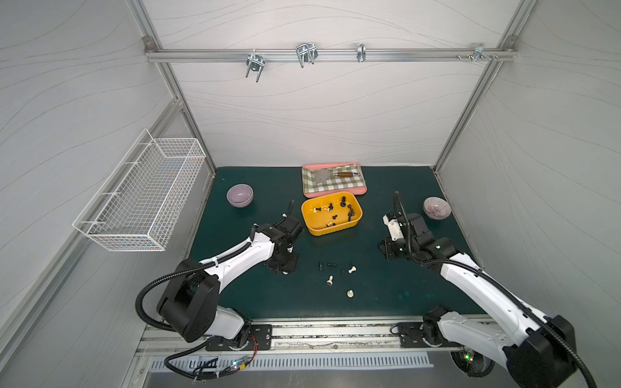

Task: Put the chess pieces into the storage box
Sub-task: Pick up the chess piece at the center of the board.

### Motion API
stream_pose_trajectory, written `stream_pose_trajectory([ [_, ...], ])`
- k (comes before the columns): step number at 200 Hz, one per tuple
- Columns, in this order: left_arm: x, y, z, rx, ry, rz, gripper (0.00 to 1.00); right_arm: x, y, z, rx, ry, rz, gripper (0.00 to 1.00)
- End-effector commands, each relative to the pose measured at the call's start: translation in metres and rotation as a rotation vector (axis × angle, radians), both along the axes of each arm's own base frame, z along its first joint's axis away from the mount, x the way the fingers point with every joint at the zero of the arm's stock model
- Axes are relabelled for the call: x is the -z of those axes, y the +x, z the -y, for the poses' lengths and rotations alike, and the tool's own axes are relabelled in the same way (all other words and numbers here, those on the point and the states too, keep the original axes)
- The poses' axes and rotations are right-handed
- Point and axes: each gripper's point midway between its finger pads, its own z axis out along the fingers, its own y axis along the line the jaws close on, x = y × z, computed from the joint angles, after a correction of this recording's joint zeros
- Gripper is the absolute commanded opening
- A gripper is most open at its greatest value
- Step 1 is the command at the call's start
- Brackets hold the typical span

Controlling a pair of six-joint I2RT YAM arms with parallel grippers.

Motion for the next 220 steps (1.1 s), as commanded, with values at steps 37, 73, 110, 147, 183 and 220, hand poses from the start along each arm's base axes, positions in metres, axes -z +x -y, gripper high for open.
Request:
stream_pose_trajectory([
  [37, 0.016, 0.002, -0.003, -0.023, 0.039, -0.034, 0.36, -0.002, -0.004, 0.001, 0.011, 0.026, -0.009, 0.25],
  [73, 0.021, 0.005, -0.005, -0.022, 0.057, -0.028, 0.35, 0.000, -0.006, 0.002, 0.017, 0.028, -0.013, 0.25],
  [110, 0.025, 0.008, -0.006, -0.015, 0.070, -0.022, 0.33, 0.001, -0.006, 0.002, 0.017, 0.025, -0.017, 0.25],
  [147, 0.029, 0.008, -0.005, -0.010, 0.069, -0.026, 0.28, 0.001, -0.007, 0.003, 0.023, 0.026, -0.020, 0.25],
  [183, 0.029, 0.009, -0.003, -0.005, 0.061, -0.019, 0.18, 0.002, -0.007, 0.003, 0.026, 0.024, -0.024, 0.25],
  [220, 0.025, 0.011, 0.002, 0.024, 0.041, -0.007, 0.13, 0.002, -0.007, 0.004, 0.028, 0.025, -0.025, 0.25],
])
